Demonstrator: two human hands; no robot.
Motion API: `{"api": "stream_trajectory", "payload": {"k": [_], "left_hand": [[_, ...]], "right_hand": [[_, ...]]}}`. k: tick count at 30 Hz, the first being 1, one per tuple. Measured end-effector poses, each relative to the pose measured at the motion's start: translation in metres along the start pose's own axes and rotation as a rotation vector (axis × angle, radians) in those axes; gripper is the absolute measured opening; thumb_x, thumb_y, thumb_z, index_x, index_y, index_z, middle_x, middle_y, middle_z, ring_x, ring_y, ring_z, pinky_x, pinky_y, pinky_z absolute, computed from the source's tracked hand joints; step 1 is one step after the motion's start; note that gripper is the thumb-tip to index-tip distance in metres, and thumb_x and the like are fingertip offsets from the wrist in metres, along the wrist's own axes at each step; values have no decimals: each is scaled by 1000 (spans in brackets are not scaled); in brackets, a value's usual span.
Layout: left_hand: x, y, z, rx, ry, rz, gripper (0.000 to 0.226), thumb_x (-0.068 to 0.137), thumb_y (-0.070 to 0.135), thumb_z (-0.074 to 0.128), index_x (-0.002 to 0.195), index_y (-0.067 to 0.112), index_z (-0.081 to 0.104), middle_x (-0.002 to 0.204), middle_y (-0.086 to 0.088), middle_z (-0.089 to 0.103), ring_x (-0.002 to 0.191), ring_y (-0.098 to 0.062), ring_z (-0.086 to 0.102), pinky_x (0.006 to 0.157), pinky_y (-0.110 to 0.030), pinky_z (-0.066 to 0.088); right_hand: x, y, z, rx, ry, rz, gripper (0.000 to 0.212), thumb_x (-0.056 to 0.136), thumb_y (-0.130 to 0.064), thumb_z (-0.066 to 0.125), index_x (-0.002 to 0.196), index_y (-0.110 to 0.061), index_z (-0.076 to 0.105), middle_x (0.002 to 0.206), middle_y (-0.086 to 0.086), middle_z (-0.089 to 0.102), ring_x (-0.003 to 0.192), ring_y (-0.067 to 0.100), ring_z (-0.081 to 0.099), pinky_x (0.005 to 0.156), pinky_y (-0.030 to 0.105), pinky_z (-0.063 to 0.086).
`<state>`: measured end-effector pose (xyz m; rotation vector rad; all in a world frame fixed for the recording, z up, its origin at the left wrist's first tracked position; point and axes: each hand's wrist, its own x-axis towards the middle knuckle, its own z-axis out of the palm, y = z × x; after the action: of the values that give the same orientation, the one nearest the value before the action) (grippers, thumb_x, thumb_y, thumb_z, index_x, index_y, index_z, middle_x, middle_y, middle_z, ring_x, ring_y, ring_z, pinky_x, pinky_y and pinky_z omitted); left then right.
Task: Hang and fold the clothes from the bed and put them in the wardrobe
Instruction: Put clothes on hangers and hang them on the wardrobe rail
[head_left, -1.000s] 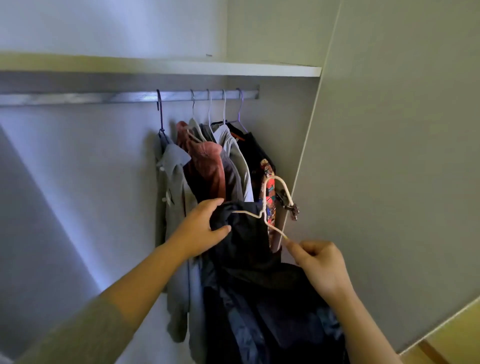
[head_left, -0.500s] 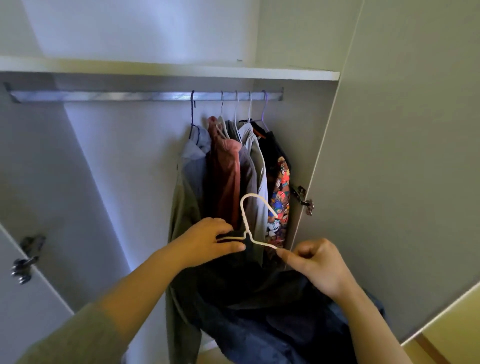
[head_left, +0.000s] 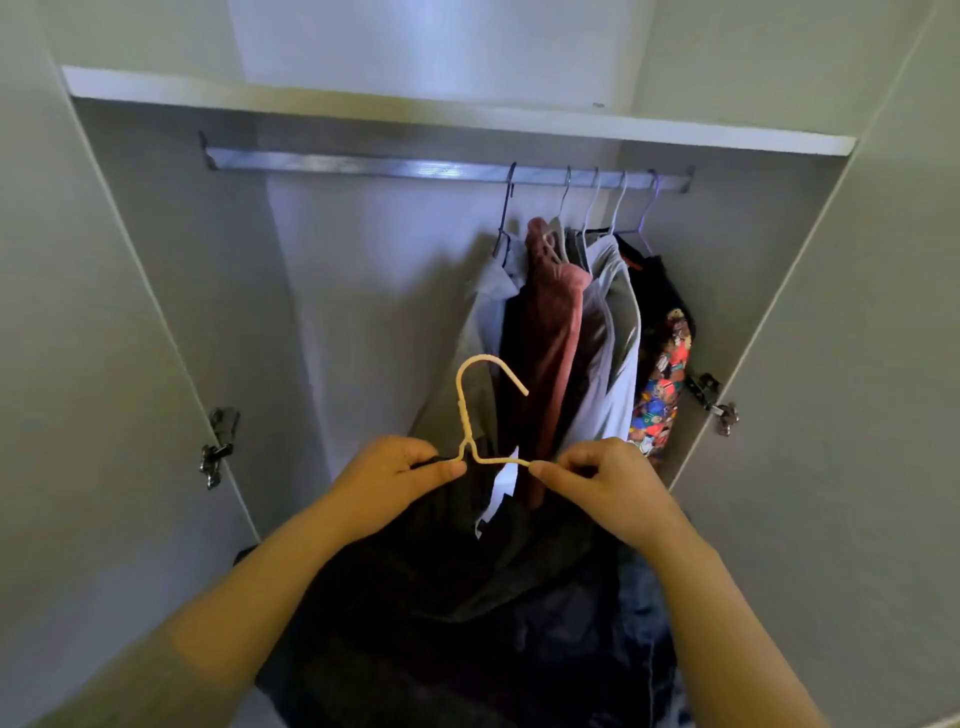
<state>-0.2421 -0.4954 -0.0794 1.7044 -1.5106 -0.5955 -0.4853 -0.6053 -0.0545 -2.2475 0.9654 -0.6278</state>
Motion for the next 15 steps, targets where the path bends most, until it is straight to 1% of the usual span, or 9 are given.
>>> {"api": "stream_trajectory", "payload": {"k": [1, 3, 5, 7, 10, 11, 12, 14, 15], "left_hand": [[-5, -5, -6, 7, 19, -14, 56, 77, 62, 59, 54, 12, 50, 49, 6, 37, 47, -9, 39, 54, -30, 34], [-12, -15, -19, 36, 57, -30, 52, 82, 54, 63, 47, 21, 43, 46, 7, 35, 44, -8, 37, 53, -31, 32], [-19, -25, -32, 81, 100, -59, 53, 85, 50, 64, 47, 22, 39, 44, 6, 33, 44, -9, 35, 53, -32, 30], [-28, -37, -42, 128, 147, -106, 55, 86, 50, 64, 48, 21, 36, 43, 5, 30, 42, -9, 31, 53, -33, 27], [-40, -54, -55, 158, 193, -182, 58, 87, 49, 63, 48, 21, 30, 43, 5, 25, 41, -9, 26, 53, -32, 24], [-42, -58, -59, 156, 206, -202, 58, 87, 48, 64, 48, 21, 29, 43, 5, 24, 41, -9, 25, 52, -32, 23], [-44, -61, -63, 150, 218, -219, 59, 87, 46, 64, 48, 21, 28, 43, 5, 23, 40, -9, 24, 52, -31, 22], [-45, -67, -67, 141, 245, -246, 59, 88, 43, 65, 48, 22, 27, 42, 5, 23, 39, -9, 24, 50, -30, 22], [-46, -69, -67, 142, 264, -261, 59, 89, 41, 64, 47, 22, 27, 41, 5, 23, 39, -9, 24, 50, -30, 21]], "right_hand": [[3, -4, 7, 9, -9, 6, 31, 86, -49, 68, 66, -25, 70, 60, -3, 61, 53, 7, 51, 54, 25, 42], [10, -11, 19, 31, -11, 8, 20, 88, -43, 68, 75, -29, 74, 69, -9, 68, 66, 3, 61, 58, 16, 46], [19, -17, 31, 44, -3, 3, 12, 89, -35, 70, 83, -26, 75, 75, -14, 71, 75, -3, 63, 65, 10, 45], [28, -20, 42, 58, -11, 9, 10, 89, -28, 70, 91, -20, 75, 83, -12, 73, 81, -3, 65, 72, 8, 46], [44, -27, 53, 39, -1, 9, 12, 91, -23, 67, 98, -15, 73, 87, -8, 71, 81, -5, 62, 72, 3, 44], [51, -30, 55, 30, 11, 8, 13, 92, -22, 66, 100, -14, 72, 88, -7, 71, 80, -3, 62, 73, 6, 45], [58, -32, 57, 22, 22, 4, 14, 92, -20, 65, 102, -13, 72, 91, -4, 71, 83, 3, 63, 78, 12, 47], [76, -36, 62, 15, 30, -1, 19, 93, -17, 64, 109, -9, 70, 102, 2, 71, 94, 15, 65, 90, 27, 50], [86, -36, 64, 8, 23, 1, 23, 93, -16, 64, 113, -8, 69, 108, 5, 70, 99, 19, 64, 94, 31, 49]]}}
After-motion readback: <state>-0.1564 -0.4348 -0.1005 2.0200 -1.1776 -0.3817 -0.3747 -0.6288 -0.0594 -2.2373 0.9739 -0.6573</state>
